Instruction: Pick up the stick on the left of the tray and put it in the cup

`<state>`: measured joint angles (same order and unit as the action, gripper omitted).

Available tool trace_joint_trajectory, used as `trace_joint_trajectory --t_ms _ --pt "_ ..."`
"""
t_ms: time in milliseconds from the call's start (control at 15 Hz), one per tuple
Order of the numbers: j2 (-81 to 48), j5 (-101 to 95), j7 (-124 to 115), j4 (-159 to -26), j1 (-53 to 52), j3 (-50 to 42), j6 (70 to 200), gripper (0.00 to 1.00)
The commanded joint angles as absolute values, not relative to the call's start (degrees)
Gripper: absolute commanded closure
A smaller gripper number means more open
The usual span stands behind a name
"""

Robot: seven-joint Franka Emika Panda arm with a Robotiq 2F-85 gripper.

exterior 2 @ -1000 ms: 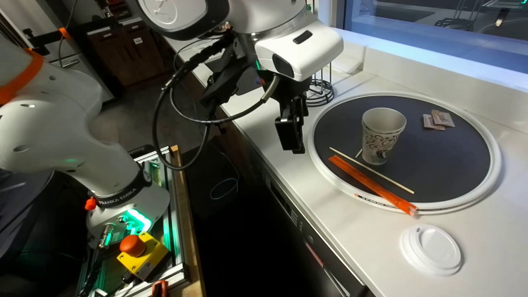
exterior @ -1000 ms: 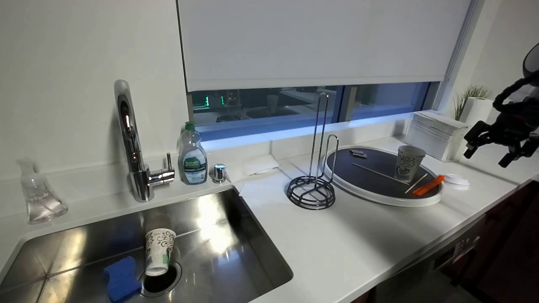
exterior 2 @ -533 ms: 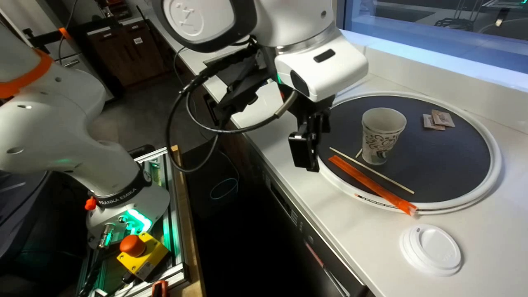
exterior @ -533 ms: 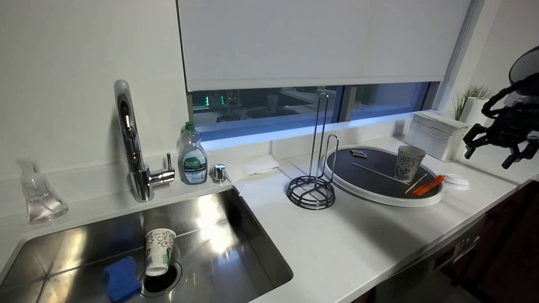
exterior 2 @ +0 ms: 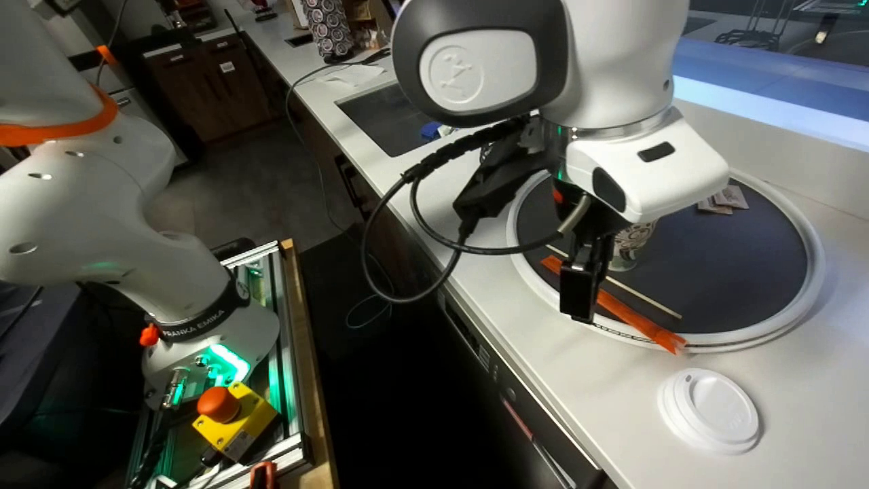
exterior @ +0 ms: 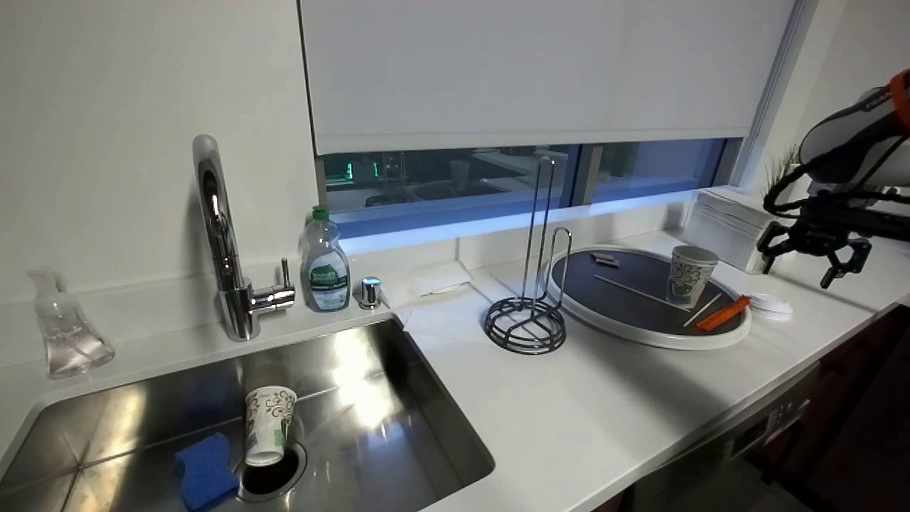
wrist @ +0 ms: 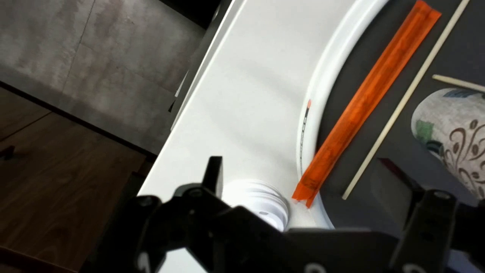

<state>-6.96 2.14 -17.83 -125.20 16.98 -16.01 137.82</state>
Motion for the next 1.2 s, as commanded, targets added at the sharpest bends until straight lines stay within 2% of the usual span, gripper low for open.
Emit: trace_joint_trajectory --t_ms 0,400,1133 --pt "-14.2 5.2 -18.7 -118.3 16.9 -16.3 137.7 0.00" --pt "-18.1 10.5 -15.5 -113.2 17.9 -15.4 135.0 0.00" --pt "-1.2 -3.0 1.0 -125.1 15.8 -15.5 126.3 0.00"
